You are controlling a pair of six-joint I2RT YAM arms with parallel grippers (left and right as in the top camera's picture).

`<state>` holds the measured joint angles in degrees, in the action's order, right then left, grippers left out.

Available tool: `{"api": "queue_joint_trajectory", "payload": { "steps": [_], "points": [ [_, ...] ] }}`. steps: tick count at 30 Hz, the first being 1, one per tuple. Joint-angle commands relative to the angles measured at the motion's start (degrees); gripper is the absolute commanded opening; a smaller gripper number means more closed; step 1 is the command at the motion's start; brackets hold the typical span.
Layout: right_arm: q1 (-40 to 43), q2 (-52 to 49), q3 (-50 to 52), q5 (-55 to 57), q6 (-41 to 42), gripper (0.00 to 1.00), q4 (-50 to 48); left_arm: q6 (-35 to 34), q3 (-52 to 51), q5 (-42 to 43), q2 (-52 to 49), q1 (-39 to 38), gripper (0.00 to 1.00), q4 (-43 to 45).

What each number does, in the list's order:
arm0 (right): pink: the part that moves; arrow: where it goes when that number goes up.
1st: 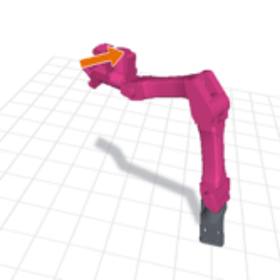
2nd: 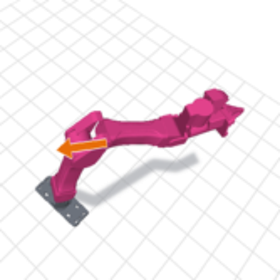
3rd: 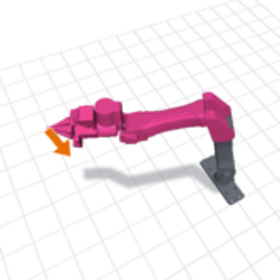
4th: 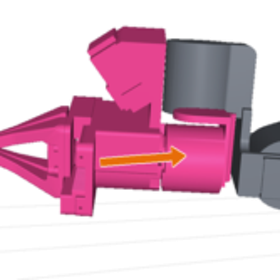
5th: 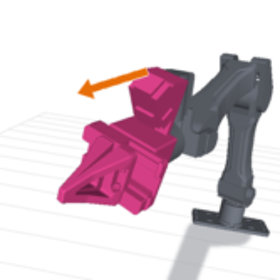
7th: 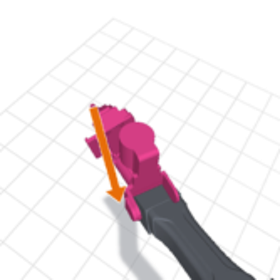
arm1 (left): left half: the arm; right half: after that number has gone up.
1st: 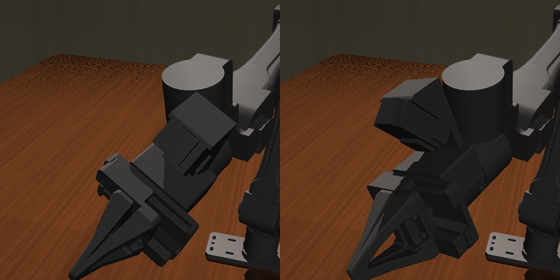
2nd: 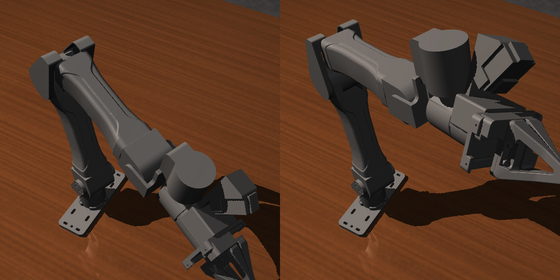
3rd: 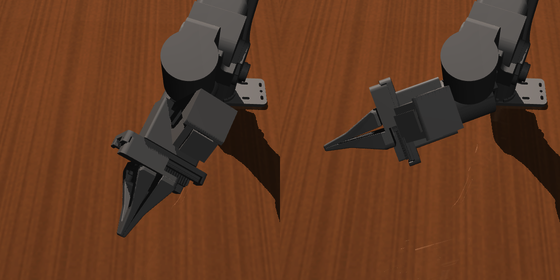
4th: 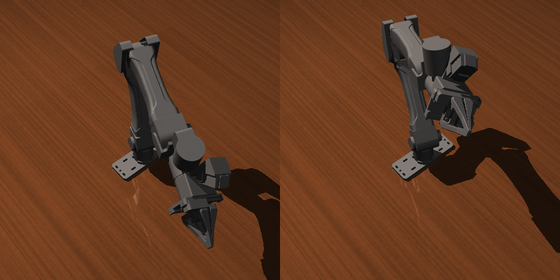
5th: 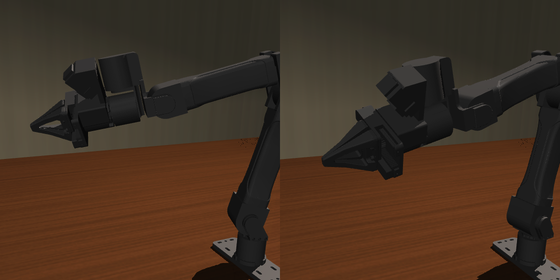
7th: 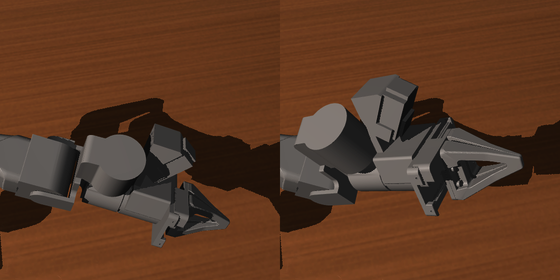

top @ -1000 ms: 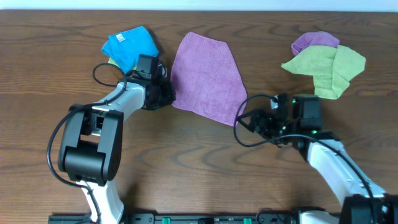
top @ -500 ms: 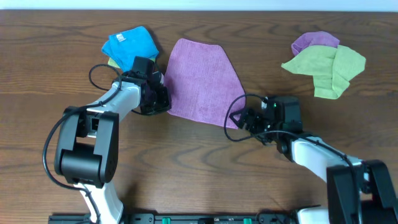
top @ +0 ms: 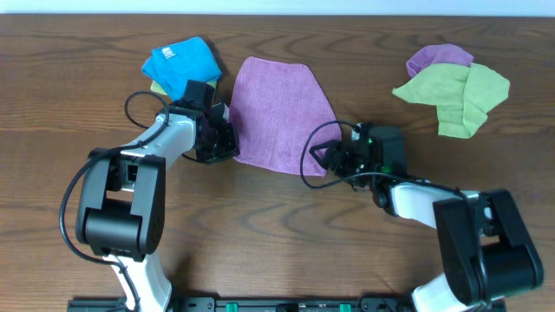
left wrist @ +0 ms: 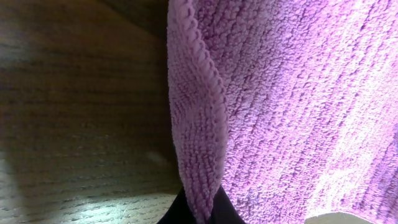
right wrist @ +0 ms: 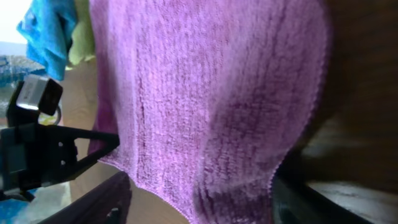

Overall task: Fold the cloth
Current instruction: 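Lift the purple cloth with both grippers and pull it away from the robot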

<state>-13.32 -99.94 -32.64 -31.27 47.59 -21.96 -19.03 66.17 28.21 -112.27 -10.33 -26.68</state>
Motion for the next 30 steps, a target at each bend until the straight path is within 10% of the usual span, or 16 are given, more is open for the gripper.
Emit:
{"api": "queue_joint_trajectory", "payload": {
  "steps": [1,5,19,30],
  "points": [
    [-2.05,-5.16,3.34,5.03,1.22,0.53,3.06,1.29,-0.74,0.42,-0.04,0.24,0.06,-0.52],
    [-1.77,-4.96,3.34,5.33,1.18,0.01,1.92,1.51,-0.74,0.44,0.04,0.28,0.06,-0.59],
    [6.01,17.53,2.34,-1.46,0.52,0.01,1.60,2.56,-0.74,5.84,14.08,3.78,0.06,-0.87],
    [5.53,25.11,-8.26,-0.09,1.05,0.01,4.96,-9.68,-0.57,7.85,26.03,3.56,0.06,8.24]
  ]
}}
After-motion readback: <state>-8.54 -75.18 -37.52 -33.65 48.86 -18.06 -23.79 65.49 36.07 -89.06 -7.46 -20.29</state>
